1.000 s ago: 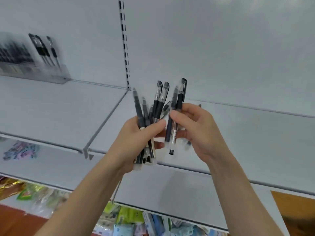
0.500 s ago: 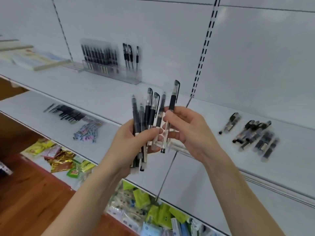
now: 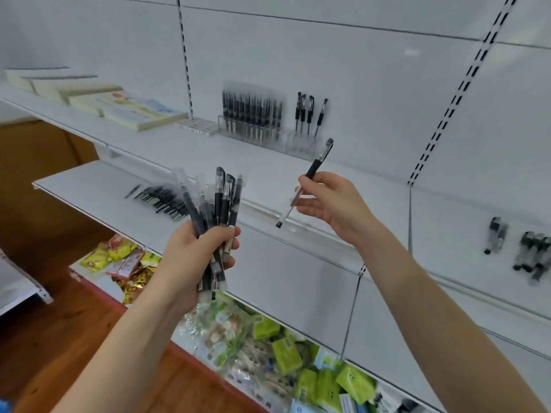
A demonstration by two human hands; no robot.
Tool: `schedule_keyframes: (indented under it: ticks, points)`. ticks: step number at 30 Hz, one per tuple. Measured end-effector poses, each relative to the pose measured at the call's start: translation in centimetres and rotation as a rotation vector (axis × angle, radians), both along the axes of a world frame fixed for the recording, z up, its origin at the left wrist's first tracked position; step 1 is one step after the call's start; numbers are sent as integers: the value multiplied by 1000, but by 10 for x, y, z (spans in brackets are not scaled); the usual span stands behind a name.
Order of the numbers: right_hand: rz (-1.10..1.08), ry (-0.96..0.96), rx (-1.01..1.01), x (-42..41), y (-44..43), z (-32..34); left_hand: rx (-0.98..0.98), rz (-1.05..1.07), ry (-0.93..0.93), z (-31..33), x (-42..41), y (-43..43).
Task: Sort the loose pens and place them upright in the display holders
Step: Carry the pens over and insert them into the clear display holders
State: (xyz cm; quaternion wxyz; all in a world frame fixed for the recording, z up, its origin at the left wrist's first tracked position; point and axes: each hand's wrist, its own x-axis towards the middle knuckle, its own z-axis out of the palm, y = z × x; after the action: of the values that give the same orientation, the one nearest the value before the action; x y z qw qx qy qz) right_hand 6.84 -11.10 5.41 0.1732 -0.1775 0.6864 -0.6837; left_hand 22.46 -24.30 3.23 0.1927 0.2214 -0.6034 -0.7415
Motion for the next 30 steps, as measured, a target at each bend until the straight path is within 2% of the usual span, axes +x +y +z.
schedule_keyframes:
  ticks: [13,21,30]
  points:
    - [-345,358,186,-164,-68,26,79,-77,57,11,-114,-86]
    - [-502,600,218,-219,-103,40,109,-127,91,12,-180,-124]
    - [-576,620,293,-247,-133,33,78,-281,99,17,-234,-167]
